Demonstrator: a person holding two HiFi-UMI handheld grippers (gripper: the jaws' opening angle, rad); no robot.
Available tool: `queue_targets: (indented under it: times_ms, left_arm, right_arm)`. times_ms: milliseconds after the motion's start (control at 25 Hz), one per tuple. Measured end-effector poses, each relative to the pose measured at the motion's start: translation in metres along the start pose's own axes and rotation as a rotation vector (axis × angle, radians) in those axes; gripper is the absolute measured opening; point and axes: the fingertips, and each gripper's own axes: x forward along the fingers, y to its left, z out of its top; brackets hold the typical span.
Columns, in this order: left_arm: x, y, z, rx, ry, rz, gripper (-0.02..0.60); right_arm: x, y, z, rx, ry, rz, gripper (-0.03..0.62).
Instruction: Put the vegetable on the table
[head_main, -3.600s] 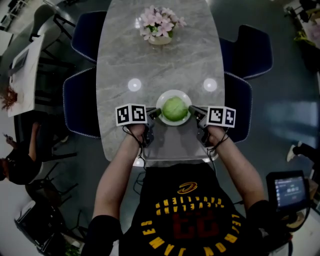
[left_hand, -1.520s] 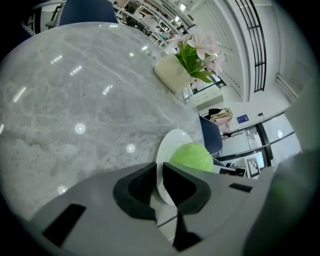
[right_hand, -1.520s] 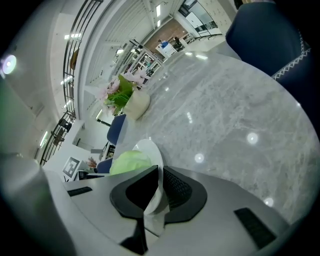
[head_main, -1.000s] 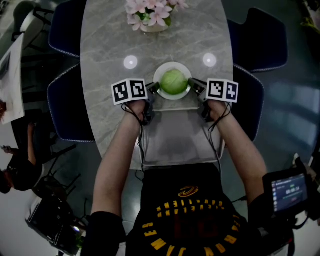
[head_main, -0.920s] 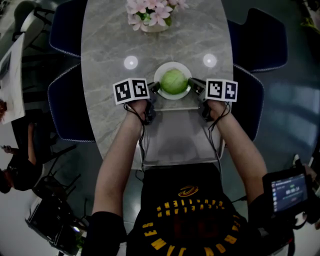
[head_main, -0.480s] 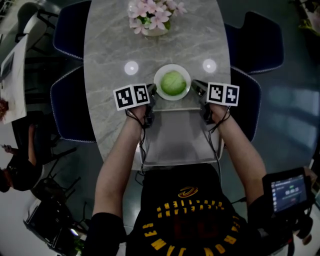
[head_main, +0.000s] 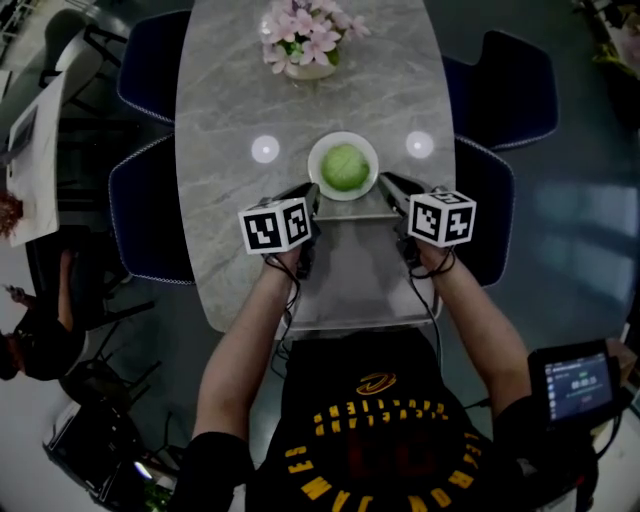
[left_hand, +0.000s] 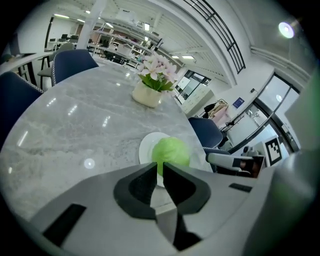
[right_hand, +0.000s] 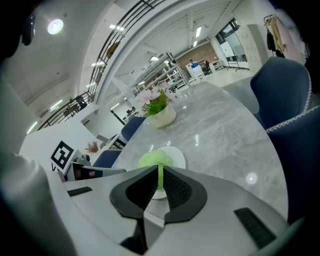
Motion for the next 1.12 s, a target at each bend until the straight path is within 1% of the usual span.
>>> queue_targets:
  times_ms: [120, 240, 440, 520, 640, 800, 1000, 1120]
  left_arm:
    - [-0.012, -0.013, -0.009, 0.027, -0.030, -0.002, 0.038]
    - [-0.024, -0.026, -0.017, 0.071, -0.057, 0.001, 0.038]
    - [-0.042, -0.050, -0.035, 0.224, -0.083, 0.009, 0.038]
    - [-0.053, -0.060, -0.044, 0.266, -0.094, 0.005, 0.038]
    - [-0.072, -0.077, -0.056, 0.288, -0.107, -0.021, 0.038]
    - [-0.099, -0.101, -0.068, 0.305, -0.132, -0.061, 0.038]
    - [-0.139, -0.137, -0.057, 0.370, -0.234, -0.102, 0.038]
    - [-0.153, -0.153, -0.052, 0.383, -0.281, -0.123, 0.038]
  right_arm:
    - [-0.015, 0.011, -0.007, -0.044, -0.018, 0.002, 0.037]
    - [-0.030, 0.025, -0.014, -0.127, -0.031, -0.009, 0.037]
    - [-0.049, 0.045, -0.028, -0.204, -0.054, 0.006, 0.037]
    - [-0.059, 0.054, -0.033, -0.227, -0.060, 0.008, 0.037]
    - [-0.076, 0.069, -0.040, -0.246, -0.071, 0.011, 0.037]
    - [-0.099, 0.090, -0.043, -0.234, -0.106, 0.024, 0.037]
    - [-0.131, 0.117, -0.029, -0.272, -0.198, 0.044, 0.037]
    - [-0.145, 0.128, -0.025, -0.296, -0.234, 0.051, 0.037]
